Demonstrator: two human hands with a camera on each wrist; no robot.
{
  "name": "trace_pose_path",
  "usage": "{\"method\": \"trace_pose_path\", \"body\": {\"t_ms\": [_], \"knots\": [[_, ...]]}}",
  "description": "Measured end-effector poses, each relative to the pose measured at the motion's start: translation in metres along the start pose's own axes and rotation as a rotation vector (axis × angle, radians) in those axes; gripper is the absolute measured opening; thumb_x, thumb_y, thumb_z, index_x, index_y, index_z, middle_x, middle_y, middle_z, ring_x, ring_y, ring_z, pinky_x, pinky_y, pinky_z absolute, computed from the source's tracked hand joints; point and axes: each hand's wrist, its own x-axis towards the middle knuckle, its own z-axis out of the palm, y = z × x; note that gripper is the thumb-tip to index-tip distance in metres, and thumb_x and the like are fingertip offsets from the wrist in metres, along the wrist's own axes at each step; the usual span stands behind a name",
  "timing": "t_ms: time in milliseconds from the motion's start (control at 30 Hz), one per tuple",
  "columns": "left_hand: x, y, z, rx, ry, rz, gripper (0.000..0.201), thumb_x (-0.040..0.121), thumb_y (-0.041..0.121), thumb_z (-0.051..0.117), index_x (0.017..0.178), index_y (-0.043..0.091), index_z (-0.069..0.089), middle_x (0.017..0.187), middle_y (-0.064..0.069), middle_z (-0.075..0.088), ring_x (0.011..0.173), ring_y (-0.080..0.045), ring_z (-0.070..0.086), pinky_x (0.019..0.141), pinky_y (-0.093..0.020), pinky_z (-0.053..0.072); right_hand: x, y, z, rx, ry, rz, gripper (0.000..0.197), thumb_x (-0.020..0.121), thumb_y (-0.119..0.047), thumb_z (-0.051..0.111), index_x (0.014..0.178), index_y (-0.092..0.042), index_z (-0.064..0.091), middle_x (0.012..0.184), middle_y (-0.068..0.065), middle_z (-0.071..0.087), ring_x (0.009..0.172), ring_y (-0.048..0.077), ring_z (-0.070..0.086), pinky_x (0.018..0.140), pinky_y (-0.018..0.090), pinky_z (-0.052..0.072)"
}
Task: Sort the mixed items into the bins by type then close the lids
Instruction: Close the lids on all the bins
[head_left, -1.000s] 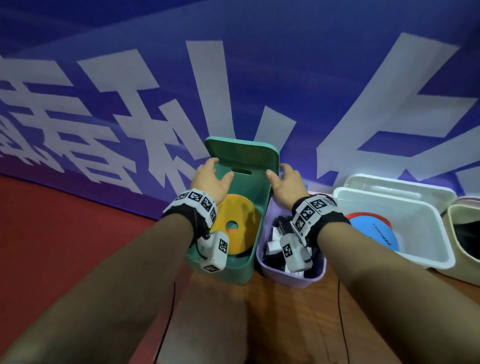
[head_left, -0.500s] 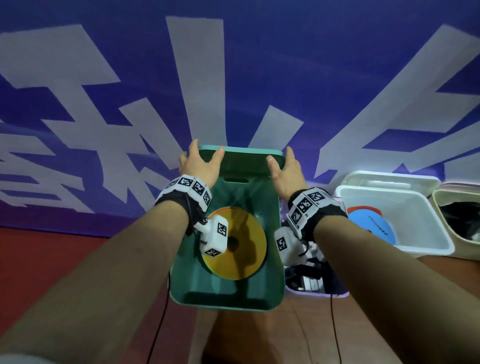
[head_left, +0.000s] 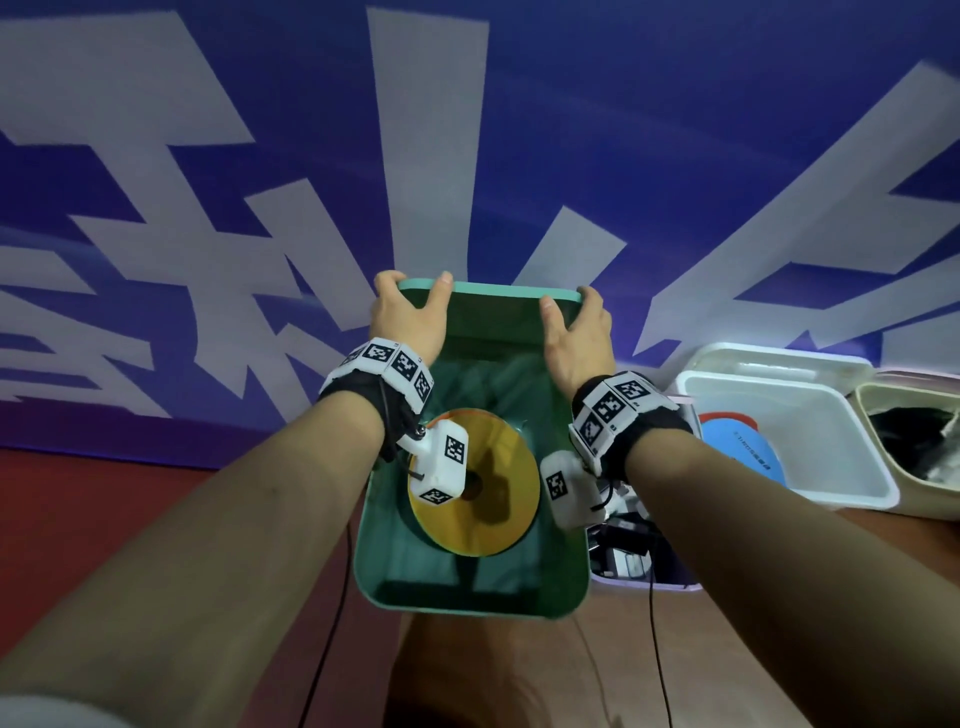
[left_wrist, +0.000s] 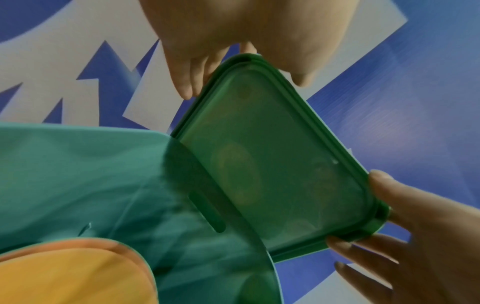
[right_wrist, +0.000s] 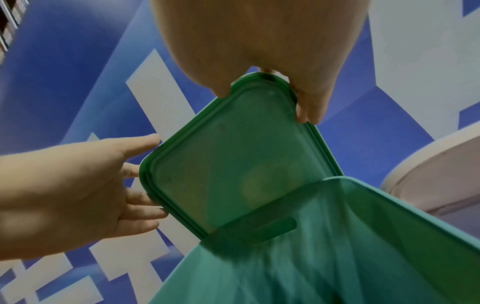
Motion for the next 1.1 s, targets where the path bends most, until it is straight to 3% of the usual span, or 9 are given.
{"method": "trace_pose_path", "body": {"t_ms": [233,367,500,667,767,833,933,1000,1100], "knots": [[-0.037,0.014,-0.021,-0.029,0.092,0.038,0.050,0.088,0.057,0.051,0.120,0.021,0.038,0.116,-0.006,0.055,0.094,-0.025,0.059,0.074,-0.033,0.048,-0.030,-0.014,-0.026,0.028,-0.005,-0.082,0.058,0.097,-0.043,0.043,0.143,-0.011,0.029,0.147,0.013,0.030,0.128,0.027,0.043,0.103,0.032,0.036],[-0.069,0.015,-0.033,-0.031,0.148,0.072,0.048,0.086,0.059,0.053,0.113,0.021,0.040,0.109,-0.003,0.056,0.086,-0.022,0.059,0.060,-0.026,0.039,-0.052,-0.016,-0.045,0.048,0.001,-0.126,0.053,0.096,-0.045,0.044,0.136,-0.010,0.036,0.140,0.012,0.037,0.118,0.026,0.049,0.096,0.032,0.040],[-0.099,0.016,-0.046,0.050,0.196,0.068,0.042,0.089,0.055,0.052,0.105,0.017,0.040,0.096,-0.002,0.053,0.074,-0.017,0.048,0.051,-0.023,0.026,-0.073,-0.012,-0.058,0.016,-0.006,-0.144,0.047,0.095,-0.047,0.044,0.122,-0.008,0.047,0.128,0.011,0.044,0.109,0.027,0.052,0.094,0.037,0.043],[-0.134,0.005,-0.046,0.113,0.213,0.053,0.038,0.090,0.049,0.055,0.095,0.013,0.046,0.084,0.001,0.049,0.079,-0.020,0.046,0.067,-0.029,0.033,-0.099,0.003,-0.072,-0.090,-0.088,-0.146,0.043,0.095,-0.046,0.044,0.110,-0.006,0.053,0.121,0.011,0.047,0.099,0.024,0.053,0.088,0.033,0.040],[-0.148,-0.009,-0.044,0.175,0.183,0.042,0.033,0.090,0.042,0.057,0.088,0.011,0.049,0.073,0.003,0.045,0.078,-0.023,0.048,0.067,-0.031,0.033,-0.112,0.015,-0.077,-0.147,-0.122,-0.167,0.040,0.095,-0.042,0.046,0.107,-0.005,0.055,0.122,0.012,0.048,0.101,0.026,0.053,0.088,0.033,0.040],[-0.155,-0.022,-0.043,0.197,0.154,0.009,0.027,0.088,0.037,0.059,0.087,0.012,0.052,0.078,-0.002,0.053,0.080,-0.027,0.054,0.067,-0.032,0.037,-0.121,0.022,-0.078,-0.178,-0.149,-0.166,0.039,0.094,-0.040,0.049,0.109,-0.005,0.055,0.126,0.012,0.045,0.104,0.028,0.054,0.090,0.033,0.041],[-0.165,-0.040,-0.043,0.195,0.118,-0.061,0.018,0.084,0.028,0.062,0.094,0.016,0.053,0.102,-0.006,0.060,0.091,-0.028,0.057,0.076,-0.032,0.044,-0.133,0.033,-0.074,-0.211,-0.219,-0.123,0.049,0.090,-0.035,0.054,0.127,-0.005,0.046,0.140,0.012,0.035,0.115,0.032,0.052,0.100,0.035,0.040],[-0.172,-0.050,-0.043,0.213,0.096,-0.084,0.025,0.084,0.024,0.063,0.107,0.016,0.056,0.117,-0.008,0.059,0.101,-0.029,0.057,0.086,-0.034,0.047,-0.137,0.041,-0.069,-0.233,-0.282,-0.083,0.056,0.086,-0.033,0.057,0.131,-0.004,0.042,0.143,0.013,0.031,0.118,0.035,0.051,0.102,0.039,0.041],[-0.180,-0.062,-0.043,0.249,0.064,-0.125,0.040,0.086,0.023,0.063,0.124,0.017,0.053,0.131,-0.010,0.052,0.112,-0.030,0.055,0.094,-0.036,0.046,-0.144,0.048,-0.064,-0.294,-0.359,-0.052,0.056,0.084,-0.033,0.058,0.130,-0.005,0.043,0.133,0.016,0.039,0.116,0.037,0.051,0.102,0.042,0.042]]}}
